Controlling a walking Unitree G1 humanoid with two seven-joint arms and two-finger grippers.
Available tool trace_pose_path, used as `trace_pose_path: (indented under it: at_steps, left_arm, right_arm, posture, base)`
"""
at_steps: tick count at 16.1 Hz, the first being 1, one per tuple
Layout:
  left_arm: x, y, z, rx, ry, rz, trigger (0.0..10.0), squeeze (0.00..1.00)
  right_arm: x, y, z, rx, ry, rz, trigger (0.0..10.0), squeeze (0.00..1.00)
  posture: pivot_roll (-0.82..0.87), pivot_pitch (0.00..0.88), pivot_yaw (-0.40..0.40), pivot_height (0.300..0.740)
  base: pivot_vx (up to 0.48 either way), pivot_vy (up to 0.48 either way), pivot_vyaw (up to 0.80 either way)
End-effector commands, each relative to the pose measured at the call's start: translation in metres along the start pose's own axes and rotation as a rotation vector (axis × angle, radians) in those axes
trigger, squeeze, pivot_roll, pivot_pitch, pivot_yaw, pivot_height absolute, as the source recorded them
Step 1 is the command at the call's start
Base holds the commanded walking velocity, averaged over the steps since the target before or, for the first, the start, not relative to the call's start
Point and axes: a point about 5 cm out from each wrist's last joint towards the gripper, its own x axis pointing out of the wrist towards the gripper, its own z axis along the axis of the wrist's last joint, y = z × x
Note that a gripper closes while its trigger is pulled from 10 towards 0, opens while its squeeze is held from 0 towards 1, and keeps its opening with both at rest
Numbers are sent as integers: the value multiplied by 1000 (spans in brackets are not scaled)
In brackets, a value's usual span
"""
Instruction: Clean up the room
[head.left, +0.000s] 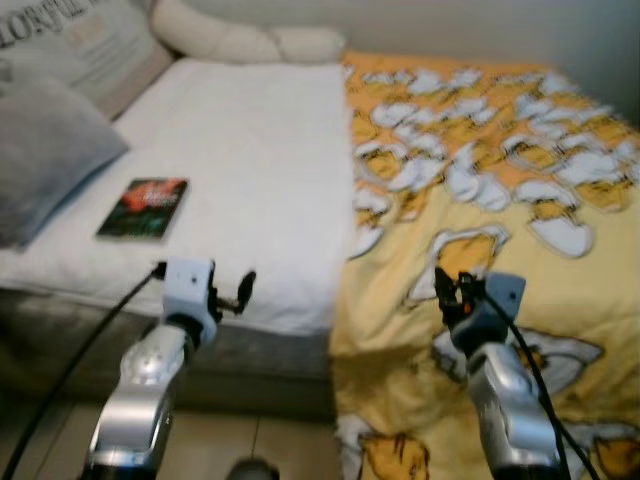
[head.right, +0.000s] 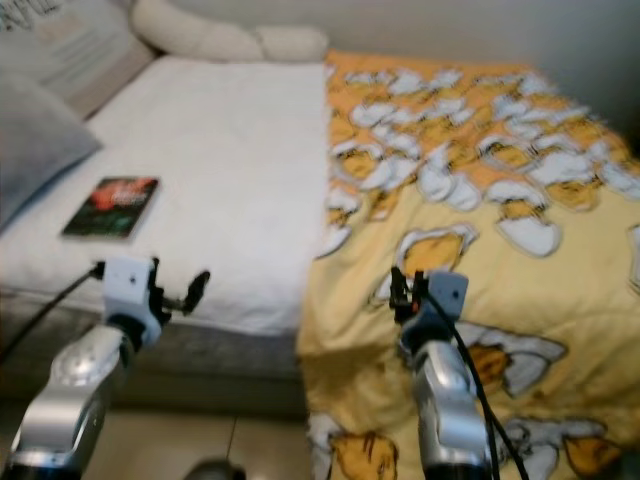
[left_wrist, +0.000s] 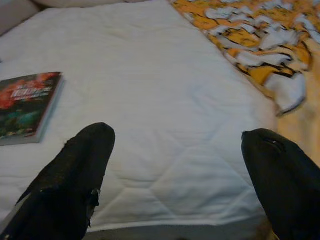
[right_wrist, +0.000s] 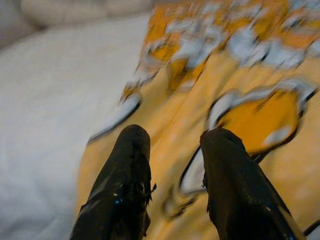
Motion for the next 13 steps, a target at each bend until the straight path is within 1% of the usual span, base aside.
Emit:
trace_pose_path:
  at_steps: [1, 6, 13]
  left_arm:
    - [3, -1, 9, 15, -32, -12, 10000, 0]
    - [0, 0, 9, 34, -41, -11, 10000, 0]
    - [-3, 1, 7, 36, -30, -7, 10000, 0]
  right_arm:
    - [1, 0, 3, 2, -7, 1, 10000, 0]
    - [1, 1, 0, -3, 8, -3, 10000, 0]
    - [0, 3, -4, -11, 29, 9, 10000, 0]
  posture:
    - [27, 0, -9, 740]
    - [31, 0, -10, 740]
    - [40, 0, -19, 740]
  base:
    - [0, 0, 0]
    - [0, 0, 0]
    - [0, -480, 0]
